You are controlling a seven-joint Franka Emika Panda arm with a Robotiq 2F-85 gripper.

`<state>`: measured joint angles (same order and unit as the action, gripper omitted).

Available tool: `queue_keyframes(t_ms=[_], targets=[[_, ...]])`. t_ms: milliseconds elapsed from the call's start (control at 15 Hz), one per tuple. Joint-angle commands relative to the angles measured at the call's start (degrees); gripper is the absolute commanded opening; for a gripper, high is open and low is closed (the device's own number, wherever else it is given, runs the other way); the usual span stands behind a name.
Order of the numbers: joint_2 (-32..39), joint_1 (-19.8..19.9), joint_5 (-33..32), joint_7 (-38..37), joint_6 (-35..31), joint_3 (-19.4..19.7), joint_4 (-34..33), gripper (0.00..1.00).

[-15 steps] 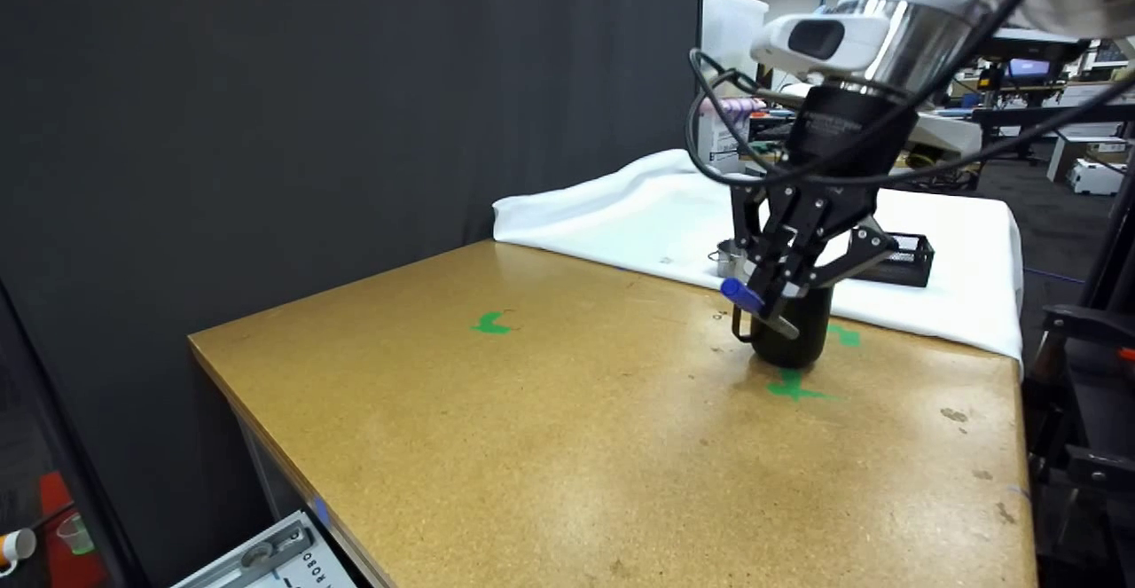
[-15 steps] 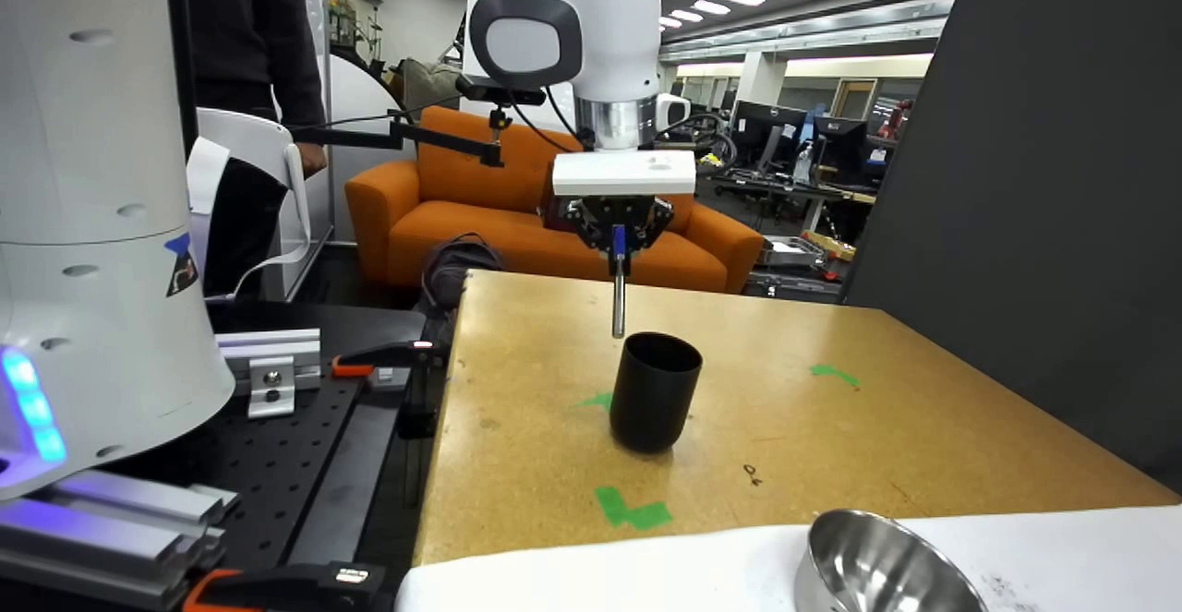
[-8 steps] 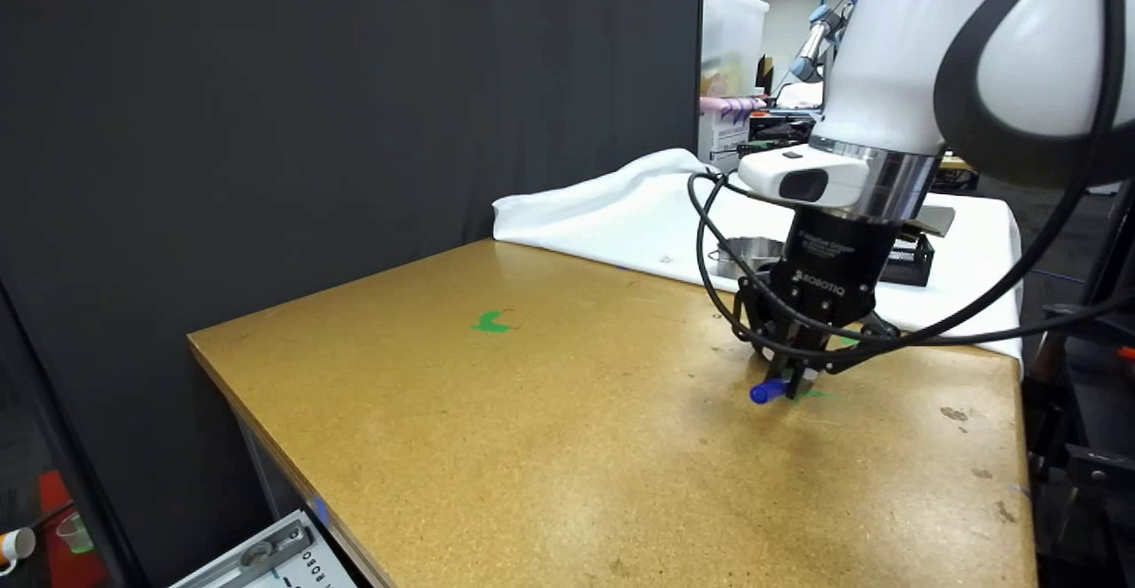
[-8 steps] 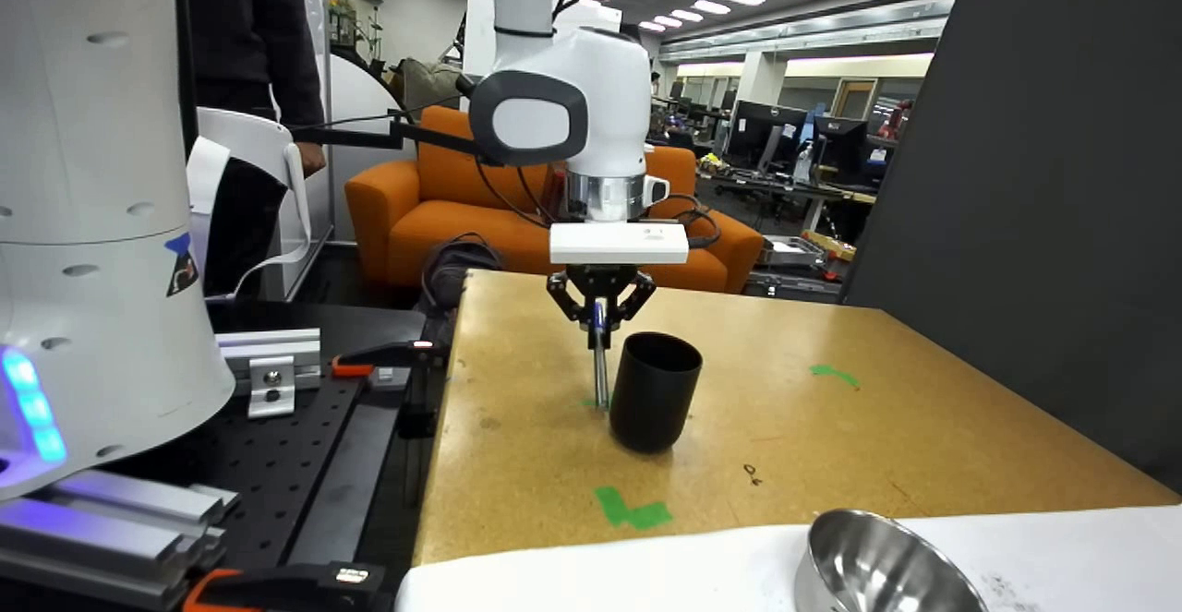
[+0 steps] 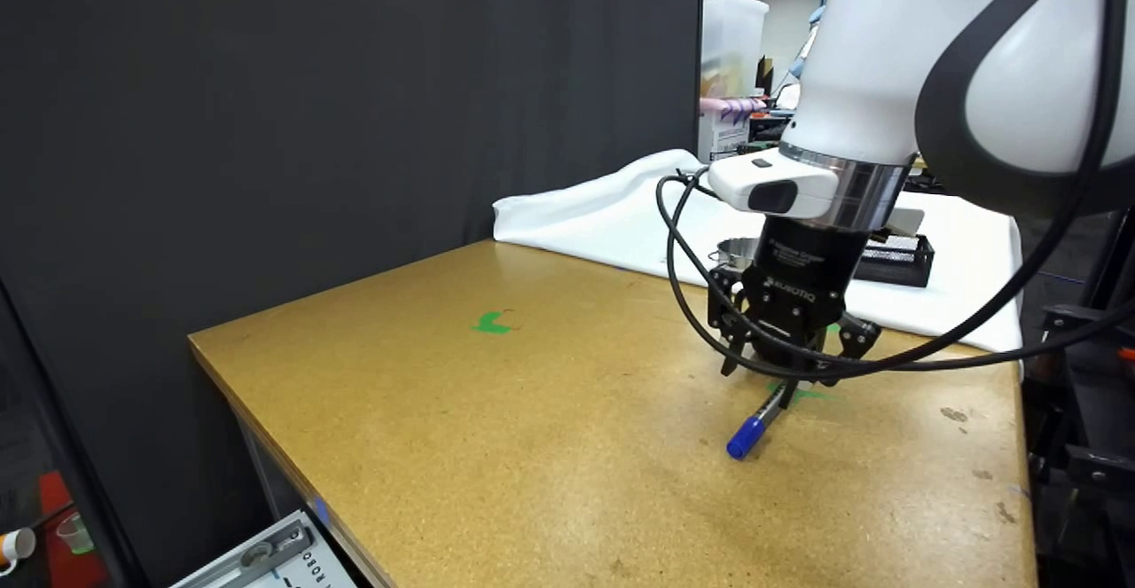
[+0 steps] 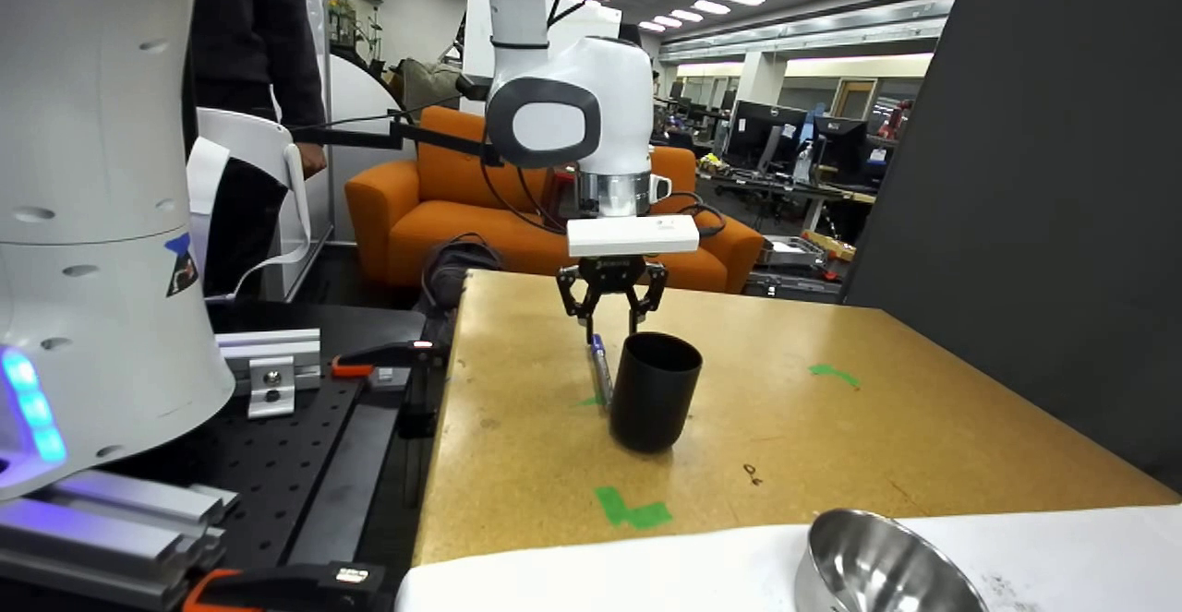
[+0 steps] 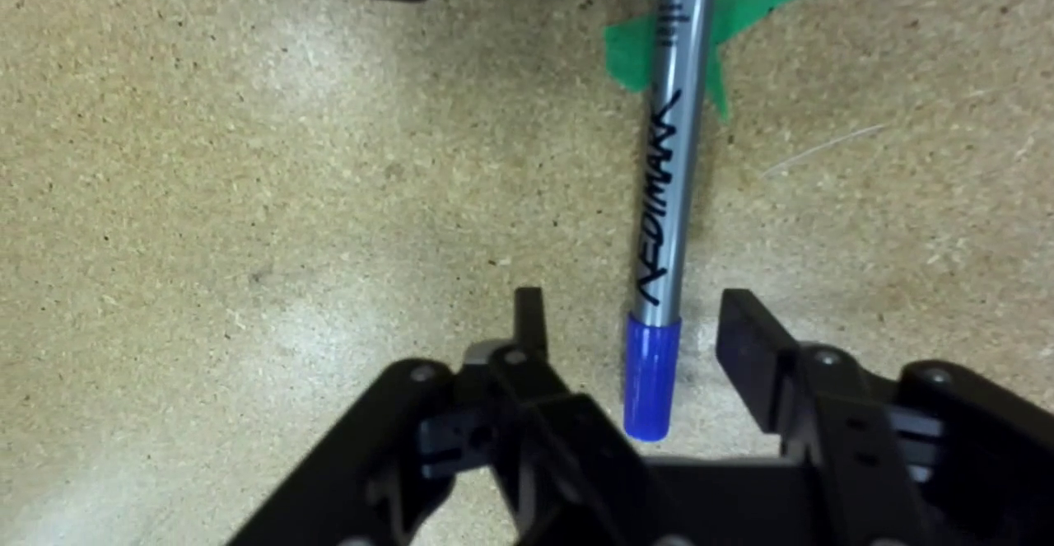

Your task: Pick up the pen from the black cup and put it on the table.

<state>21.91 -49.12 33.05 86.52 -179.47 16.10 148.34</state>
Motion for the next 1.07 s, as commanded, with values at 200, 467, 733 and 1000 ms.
queue_keyframes(t_ms=[200,467,733,1000], targets=[[0.3,-10.2,-4.6,-8.3,15.7,11.4,-1.9,1.00],[-8.4,-10.9,-13.5,-13.5,28.1,16.7,-1.4,1.00],[-20.5,-9.5,-24.2,-17.6,35.4,23.8,-3.1,1.00],[-34.4,13.6,-30.3,-19.4,44.1,6.0,-5.2,1.00]])
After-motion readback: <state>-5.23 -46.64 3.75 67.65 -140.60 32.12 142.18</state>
